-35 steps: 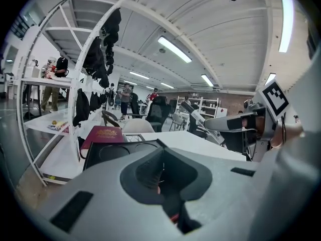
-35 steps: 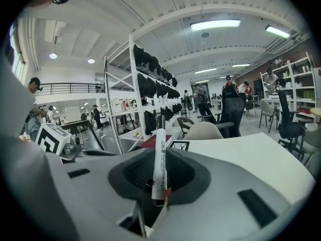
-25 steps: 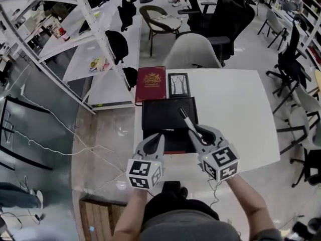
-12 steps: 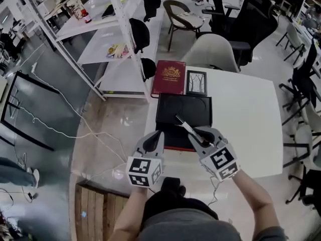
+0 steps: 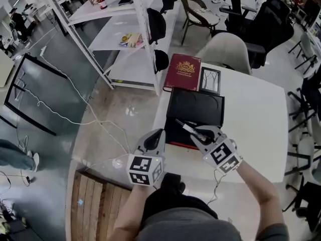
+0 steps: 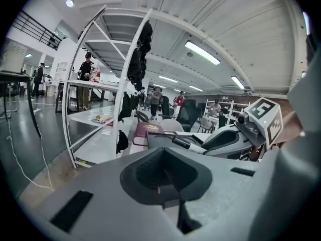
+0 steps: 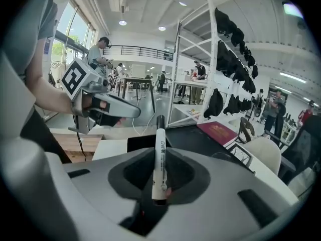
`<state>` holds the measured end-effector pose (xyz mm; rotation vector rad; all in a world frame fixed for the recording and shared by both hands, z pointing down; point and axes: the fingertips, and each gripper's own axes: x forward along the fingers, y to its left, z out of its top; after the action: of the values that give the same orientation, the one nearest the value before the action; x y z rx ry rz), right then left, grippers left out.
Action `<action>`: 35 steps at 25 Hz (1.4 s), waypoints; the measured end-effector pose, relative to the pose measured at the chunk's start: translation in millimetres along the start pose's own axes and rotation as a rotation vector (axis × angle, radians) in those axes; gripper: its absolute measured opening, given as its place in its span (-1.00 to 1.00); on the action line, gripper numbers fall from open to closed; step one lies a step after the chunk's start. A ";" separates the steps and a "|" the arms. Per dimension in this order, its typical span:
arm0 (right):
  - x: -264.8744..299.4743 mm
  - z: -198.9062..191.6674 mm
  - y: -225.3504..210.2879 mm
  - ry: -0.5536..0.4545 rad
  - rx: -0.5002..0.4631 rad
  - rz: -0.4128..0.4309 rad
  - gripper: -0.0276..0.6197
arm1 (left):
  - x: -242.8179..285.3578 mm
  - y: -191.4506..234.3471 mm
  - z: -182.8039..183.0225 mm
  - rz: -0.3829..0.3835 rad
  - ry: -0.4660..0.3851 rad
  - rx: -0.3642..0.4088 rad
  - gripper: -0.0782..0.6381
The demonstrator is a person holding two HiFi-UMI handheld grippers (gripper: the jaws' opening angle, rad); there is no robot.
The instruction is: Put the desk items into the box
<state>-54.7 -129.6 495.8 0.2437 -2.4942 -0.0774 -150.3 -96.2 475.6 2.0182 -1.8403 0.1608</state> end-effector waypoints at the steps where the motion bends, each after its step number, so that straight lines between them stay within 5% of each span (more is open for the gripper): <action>1: 3.4 -2.6 2.1 0.012 -0.015 0.013 -0.69 | -0.2 1.4 -0.6 0.004 0.001 -0.003 -0.76; 16: 35.1 -33.4 10.2 0.187 -0.152 0.108 -0.69 | 7.3 3.2 -9.5 0.016 0.019 -0.031 -0.76; 35: 58.1 -58.6 14.5 0.340 -0.181 0.130 -0.68 | 8.4 9.8 -10.2 0.026 0.022 -0.039 -0.76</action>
<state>-67.9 -126.5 578.5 0.0162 -2.1429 -0.1907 -156.9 -100.8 489.9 1.9589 -1.8424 0.1527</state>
